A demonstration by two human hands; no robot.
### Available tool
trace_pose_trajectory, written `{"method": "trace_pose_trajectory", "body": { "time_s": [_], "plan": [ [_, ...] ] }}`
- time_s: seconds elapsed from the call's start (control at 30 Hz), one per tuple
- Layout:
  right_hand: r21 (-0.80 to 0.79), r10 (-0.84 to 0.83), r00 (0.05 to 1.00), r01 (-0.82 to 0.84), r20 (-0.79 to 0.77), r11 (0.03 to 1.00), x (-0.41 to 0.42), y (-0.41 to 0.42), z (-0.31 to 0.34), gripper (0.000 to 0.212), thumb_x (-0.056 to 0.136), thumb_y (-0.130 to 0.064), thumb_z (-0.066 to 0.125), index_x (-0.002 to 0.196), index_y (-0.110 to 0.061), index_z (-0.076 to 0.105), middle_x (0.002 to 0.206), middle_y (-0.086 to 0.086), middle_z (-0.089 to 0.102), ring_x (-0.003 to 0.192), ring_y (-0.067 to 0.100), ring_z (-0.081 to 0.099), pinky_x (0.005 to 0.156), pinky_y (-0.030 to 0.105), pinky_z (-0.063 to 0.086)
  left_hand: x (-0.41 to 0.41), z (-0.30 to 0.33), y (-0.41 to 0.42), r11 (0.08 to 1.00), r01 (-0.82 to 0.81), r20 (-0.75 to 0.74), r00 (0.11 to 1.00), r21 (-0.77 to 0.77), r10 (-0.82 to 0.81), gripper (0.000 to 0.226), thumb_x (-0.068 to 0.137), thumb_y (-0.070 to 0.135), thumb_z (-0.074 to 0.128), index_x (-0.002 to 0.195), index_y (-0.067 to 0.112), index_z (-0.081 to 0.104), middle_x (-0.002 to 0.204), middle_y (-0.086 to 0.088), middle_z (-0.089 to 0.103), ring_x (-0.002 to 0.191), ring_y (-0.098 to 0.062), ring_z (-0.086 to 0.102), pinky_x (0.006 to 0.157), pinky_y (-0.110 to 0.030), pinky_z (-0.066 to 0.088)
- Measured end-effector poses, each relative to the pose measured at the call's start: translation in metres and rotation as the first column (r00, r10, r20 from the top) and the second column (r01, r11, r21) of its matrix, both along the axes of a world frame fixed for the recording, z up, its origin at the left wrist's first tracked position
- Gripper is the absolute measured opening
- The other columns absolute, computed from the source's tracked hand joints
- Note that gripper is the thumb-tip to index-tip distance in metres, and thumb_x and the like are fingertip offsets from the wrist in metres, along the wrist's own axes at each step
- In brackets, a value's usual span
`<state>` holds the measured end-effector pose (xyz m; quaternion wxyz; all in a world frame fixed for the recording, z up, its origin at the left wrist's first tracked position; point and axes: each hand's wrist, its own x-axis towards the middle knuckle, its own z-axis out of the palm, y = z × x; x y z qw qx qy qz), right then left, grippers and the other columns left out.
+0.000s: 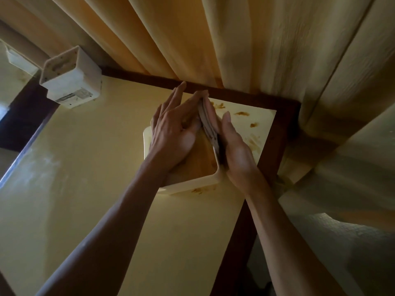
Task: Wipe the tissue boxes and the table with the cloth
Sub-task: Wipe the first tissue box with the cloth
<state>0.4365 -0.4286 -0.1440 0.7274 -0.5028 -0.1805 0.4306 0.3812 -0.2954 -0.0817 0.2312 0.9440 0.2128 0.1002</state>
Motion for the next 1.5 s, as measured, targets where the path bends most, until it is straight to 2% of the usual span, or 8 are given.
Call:
{"method": "trace_pose_trajectory", "body": {
  "time_s": [0.13,0.27,0.4,0.63,0.9,1.07,1.23,1.5],
  "plan": [
    [0.059,-0.012,1.0,0.011,0.026,0.998,-0.003,-0.006,0.002,0.062,0.103,-0.063,0.037,0.157,-0.033,0.037,0.161,-0.006,0.042,0.151,0.014,0.035,0.125,0.051,0.025,-0.002,-0.002,0.0,1.0,-0.002,0.082,0.997,-0.021,0.003,0.05,0.099,0.028,0.06,0.141,0.051,0.047,0.166,0.007,0.023,0.153,-0.02,0.021,0.113,-0.061,0.034],
    [0.042,-0.044,0.991,0.039,0.129,0.998,-0.007,-0.013,0.012,0.056,0.109,-0.028,0.044,0.162,-0.032,0.023,0.161,-0.014,0.037,0.148,0.003,0.036,0.122,0.036,0.035,-0.002,-0.006,0.004,0.999,0.043,0.074,0.996,0.014,-0.044,0.04,0.101,0.031,0.055,0.139,0.046,0.054,0.163,0.011,0.031,0.152,-0.011,0.021,0.122,-0.051,0.02],
    [-0.093,-0.021,0.957,0.05,0.288,0.994,-0.017,-0.023,0.023,0.078,0.098,-0.032,0.066,0.162,-0.034,0.021,0.159,-0.015,0.039,0.145,0.004,0.039,0.119,0.038,0.04,-0.005,-0.008,0.001,0.995,0.074,0.156,0.984,0.072,-0.084,0.026,0.102,0.026,0.055,0.122,0.035,0.069,0.153,0.01,0.048,0.147,-0.007,0.033,0.124,-0.048,0.018],
    [-0.253,-0.171,0.864,0.32,0.474,0.913,-0.029,-0.024,0.047,0.049,0.1,-0.008,0.061,0.148,-0.015,0.052,0.141,-0.001,0.062,0.133,0.008,0.054,0.112,0.032,0.046,-0.012,-0.003,-0.003,0.972,0.176,0.155,0.967,0.156,-0.2,0.031,0.098,0.037,0.051,0.119,0.026,0.07,0.144,0.003,0.058,0.141,-0.017,0.044,0.12,-0.048,0.026],
    [-0.442,0.009,0.874,0.236,0.485,0.866,-0.011,-0.051,0.097,0.018,0.098,-0.009,0.065,0.097,-0.026,0.071,0.088,-0.013,0.071,0.085,-0.008,0.067,0.07,0.006,0.048,-0.024,0.028,-0.014,0.974,0.212,0.14,0.965,0.086,-0.222,0.017,0.098,0.027,0.061,0.11,0.019,0.071,0.138,-0.001,0.063,0.136,-0.021,0.05,0.109,-0.046,0.041],
    [-0.449,-0.006,0.868,0.262,0.497,0.854,-0.011,-0.074,0.117,0.015,0.092,-0.016,0.071,0.081,-0.026,0.073,0.08,-0.004,0.071,0.076,0.009,0.065,0.072,0.027,0.05,-0.048,0.056,-0.036,0.973,0.231,0.204,0.952,0.0,-0.226,0.017,0.102,0.026,0.058,0.111,0.014,0.068,0.118,-0.002,0.071,0.114,-0.018,0.063,0.099,-0.038,0.051],
    [-0.412,0.079,0.86,0.159,0.504,0.897,-0.028,-0.098,0.139,0.016,0.094,-0.01,0.068,0.089,-0.025,0.073,0.079,-0.005,0.074,0.074,0.008,0.068,0.067,0.024,0.053,-0.086,0.069,-0.058,0.98,0.176,0.261,0.954,-0.092,-0.147,0.014,0.102,0.024,0.058,0.112,0.016,0.065,0.106,0.0,0.068,0.093,-0.013,0.064,0.078,-0.034,0.058],
    [-0.503,0.312,0.739,0.043,0.598,0.863,-0.042,-0.111,0.143,0.011,0.096,-0.016,0.07,0.105,-0.016,0.075,0.098,-0.006,0.074,0.092,0.001,0.068,0.078,0.015,0.054,-0.153,0.066,-0.07,0.973,0.059,0.255,0.967,-0.224,0.0,0.024,0.099,0.018,0.063,0.12,0.01,0.07,0.119,-0.008,0.064,0.097,-0.015,0.063,0.083,-0.025,0.056]
  ]
}}
